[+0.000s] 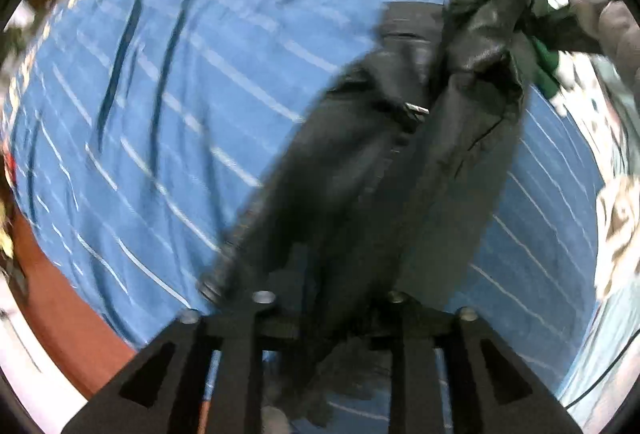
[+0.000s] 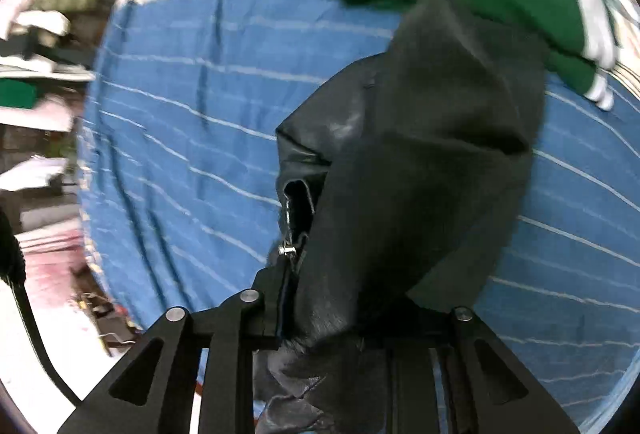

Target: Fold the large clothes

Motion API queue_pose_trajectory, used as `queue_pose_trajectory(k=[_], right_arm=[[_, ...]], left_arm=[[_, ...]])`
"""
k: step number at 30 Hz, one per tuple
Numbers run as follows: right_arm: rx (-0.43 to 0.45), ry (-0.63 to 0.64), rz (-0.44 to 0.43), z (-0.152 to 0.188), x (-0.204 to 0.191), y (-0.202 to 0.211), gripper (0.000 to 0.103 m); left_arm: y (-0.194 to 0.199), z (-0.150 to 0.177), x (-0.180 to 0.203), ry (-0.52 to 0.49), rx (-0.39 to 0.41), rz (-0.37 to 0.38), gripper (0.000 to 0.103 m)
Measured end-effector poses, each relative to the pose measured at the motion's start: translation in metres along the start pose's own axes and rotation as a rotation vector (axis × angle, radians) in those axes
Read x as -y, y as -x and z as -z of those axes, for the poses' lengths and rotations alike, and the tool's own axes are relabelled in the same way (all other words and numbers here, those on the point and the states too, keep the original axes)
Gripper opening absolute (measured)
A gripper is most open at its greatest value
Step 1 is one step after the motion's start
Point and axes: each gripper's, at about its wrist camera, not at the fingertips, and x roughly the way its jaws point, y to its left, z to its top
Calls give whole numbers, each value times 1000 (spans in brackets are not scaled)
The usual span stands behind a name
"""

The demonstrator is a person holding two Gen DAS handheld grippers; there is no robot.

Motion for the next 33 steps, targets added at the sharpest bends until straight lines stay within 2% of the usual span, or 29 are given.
queue_pose_trajectory(k=[2,3,4,5,6,8,10,11,13,15,16,18,20,22,24,26,27,28,30,33], right_arm=[[-46,25,-6,-10,-13,-29,50],[-77,47,-31,-12,-21,-40,67],[-91,73,-59,-13,-27,-42,72],[-90,97,-79,-13,-31,-40,72],[-82,131,-112,-12,-32,-32,75],[-45,161,-231,-5,-19,-2,76],[20,131,-284,-2,8,30,76],[48,118,-279,-2,23,40,76],[121,62,-209,-3,74,64,76],[142,3,-167,-9,122,69,76],[141,-33,-156,-13,147,65,76],[131,-90,-171,-26,196,49,76],[118,-110,-227,-41,230,24,76],[102,-138,-323,-54,251,-3,76],[90,-142,-445,-68,258,-28,76],[150,-106,-533,-77,251,-33,77],[156,-89,-567,-78,243,-36,66],[154,-76,-565,-79,235,-38,48],[172,-73,-573,-75,226,-37,31],[228,-171,-604,-53,237,-21,24]], left_arm=[[-6,-1,-31,80,-21,64,33],[-5,-1,-40,102,-20,73,40],[-1,1,-53,128,-8,79,57],[4,3,-63,143,5,79,68],[10,5,-71,154,16,73,83],[18,8,-78,162,38,55,86],[24,6,-75,155,48,30,86],[23,4,-68,147,55,28,86],[15,2,-51,140,64,0,86],[-6,-1,-39,145,69,-49,86],[-14,-4,-42,143,62,-77,86],[-55,-2,-37,121,16,-174,88],[-74,0,-43,143,10,-168,93],[-78,-1,-50,166,9,-152,100],[-79,-2,-52,155,5,-148,101],[-78,-2,-53,137,10,-150,101],[-78,-2,-53,124,10,-153,102],[-78,-3,-54,115,6,-156,102],[-79,-8,-52,88,0,-171,102],[-78,-21,-44,34,3,-200,102]])
